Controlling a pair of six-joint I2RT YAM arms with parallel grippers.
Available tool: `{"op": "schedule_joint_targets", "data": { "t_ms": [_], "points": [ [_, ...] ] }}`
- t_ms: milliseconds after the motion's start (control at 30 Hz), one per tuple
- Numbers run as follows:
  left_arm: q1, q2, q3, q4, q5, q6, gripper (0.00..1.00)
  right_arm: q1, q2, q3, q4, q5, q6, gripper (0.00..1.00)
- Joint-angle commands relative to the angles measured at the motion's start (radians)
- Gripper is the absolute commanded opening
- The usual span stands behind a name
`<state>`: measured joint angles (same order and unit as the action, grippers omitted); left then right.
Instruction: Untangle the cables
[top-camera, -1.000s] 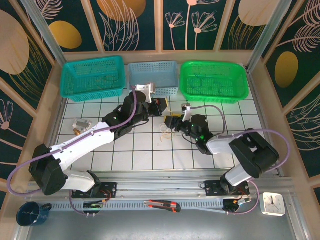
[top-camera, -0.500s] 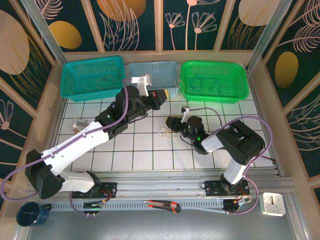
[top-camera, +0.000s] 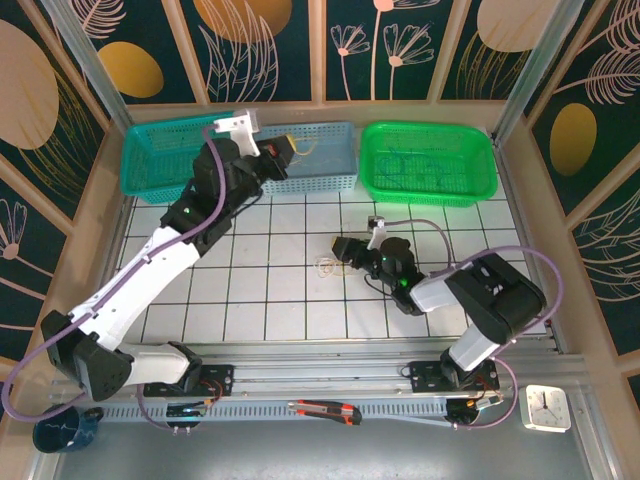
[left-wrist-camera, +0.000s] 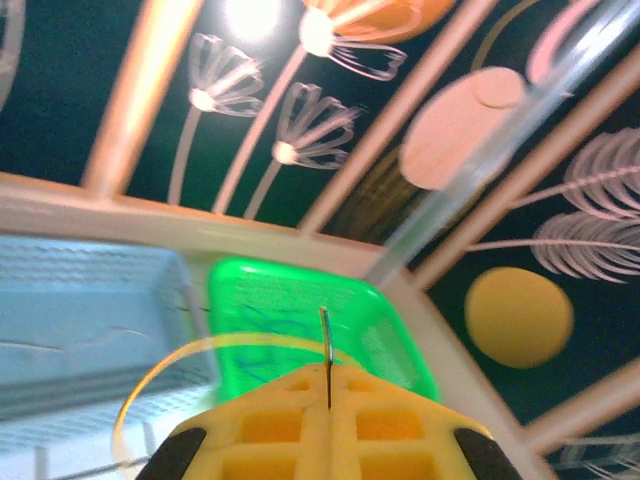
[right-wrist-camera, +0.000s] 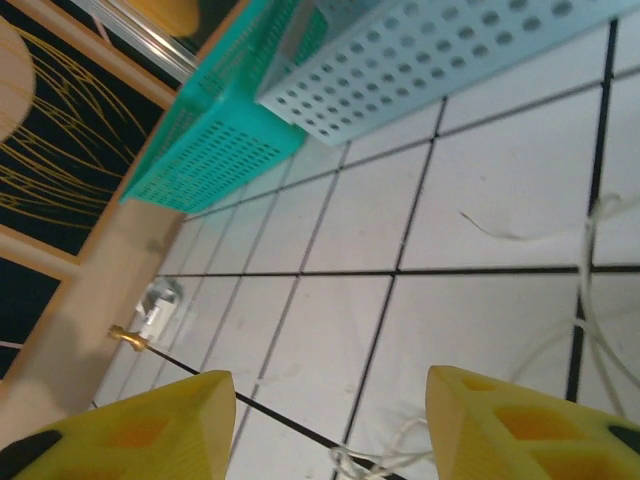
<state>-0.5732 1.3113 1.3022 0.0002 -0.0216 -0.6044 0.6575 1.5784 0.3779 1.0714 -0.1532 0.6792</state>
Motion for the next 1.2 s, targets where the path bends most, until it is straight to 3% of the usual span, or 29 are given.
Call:
{"op": "schedule_joint_targets", "data": {
  "t_ms": [0, 267, 433, 967, 1067, 1167],
  "points": [
    [0.100, 0.026, 0.023, -0.019, -0.036, 0.091, 0.00, 0.003, -0.078, 0.041, -0.100, -0.004, -0.047, 0.57],
    [0.388, 0.160, 0.007, 0.058, -0.024, 0.108, 0.00, -0.021, -0.227, 0.129, -0.345, -0.035, -0.081, 0.63],
    [0.539, 0.301, 0.050, 0.131, 0.000, 0.052, 0.00, -0.036, -0.291, 0.185, -0.501, -0.055, -0.103, 0.65],
    [0.688, 0.871, 0.611, -0.098, -0.086, 0.093, 0.00, -0.065, -0.464, 0.201, -0.753, -0.051, -0.170, 0.65],
    [0.699, 0.946, 0.735, -0.177, -0.098, 0.114, 0.15, -0.074, -0.502, 0.197, -0.795, -0.046, -0.179, 0.65],
    [0.700, 0.989, 0.844, -0.233, -0.099, 0.128, 0.45, -0.086, -0.521, 0.196, -0.822, -0.047, -0.183, 0.66]
  ]
}}
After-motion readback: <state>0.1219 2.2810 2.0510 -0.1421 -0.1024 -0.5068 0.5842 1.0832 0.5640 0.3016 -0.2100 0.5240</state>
